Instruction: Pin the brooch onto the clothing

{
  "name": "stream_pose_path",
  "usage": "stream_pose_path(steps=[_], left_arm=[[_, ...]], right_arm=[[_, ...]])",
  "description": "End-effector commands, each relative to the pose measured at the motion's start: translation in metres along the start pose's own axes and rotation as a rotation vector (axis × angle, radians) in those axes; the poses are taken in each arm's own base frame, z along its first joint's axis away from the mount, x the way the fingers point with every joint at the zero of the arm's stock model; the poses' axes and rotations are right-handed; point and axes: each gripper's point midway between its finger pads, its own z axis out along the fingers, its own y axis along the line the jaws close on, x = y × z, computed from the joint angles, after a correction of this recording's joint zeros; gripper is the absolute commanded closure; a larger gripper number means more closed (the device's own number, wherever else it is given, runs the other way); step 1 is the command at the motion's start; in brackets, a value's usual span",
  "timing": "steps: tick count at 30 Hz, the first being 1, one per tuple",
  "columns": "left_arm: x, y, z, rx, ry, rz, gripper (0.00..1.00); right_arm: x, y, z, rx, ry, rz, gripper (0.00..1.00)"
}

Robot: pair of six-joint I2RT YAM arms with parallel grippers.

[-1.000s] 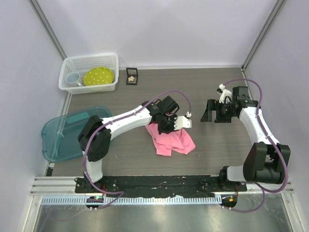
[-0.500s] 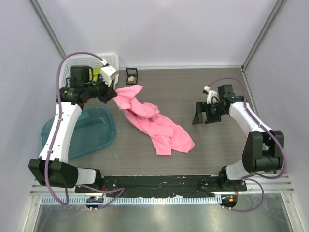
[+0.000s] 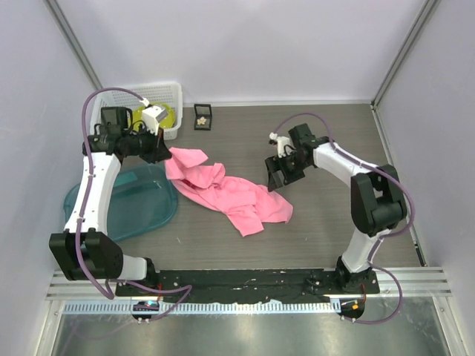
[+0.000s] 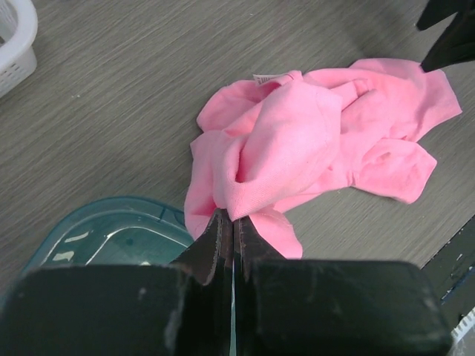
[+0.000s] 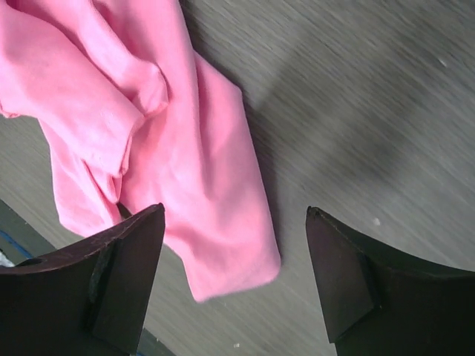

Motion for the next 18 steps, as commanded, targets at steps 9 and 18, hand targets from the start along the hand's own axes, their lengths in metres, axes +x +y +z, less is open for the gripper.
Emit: stream_pose_path(steps=[9, 18], left_arm=[[-0.001, -0.002, 0.007, 0.038, -0.009, -0.047, 1.0], [-0.018, -0.005, 0.009, 0.07, -0.037, -0.125, 1.0]], right_arm=[[-0.034, 0.05, 0.079, -0.017, 0.051, -0.172, 0.37], [-0.039, -0.003, -0.02, 0.024, 0.007, -0.139, 0.99]])
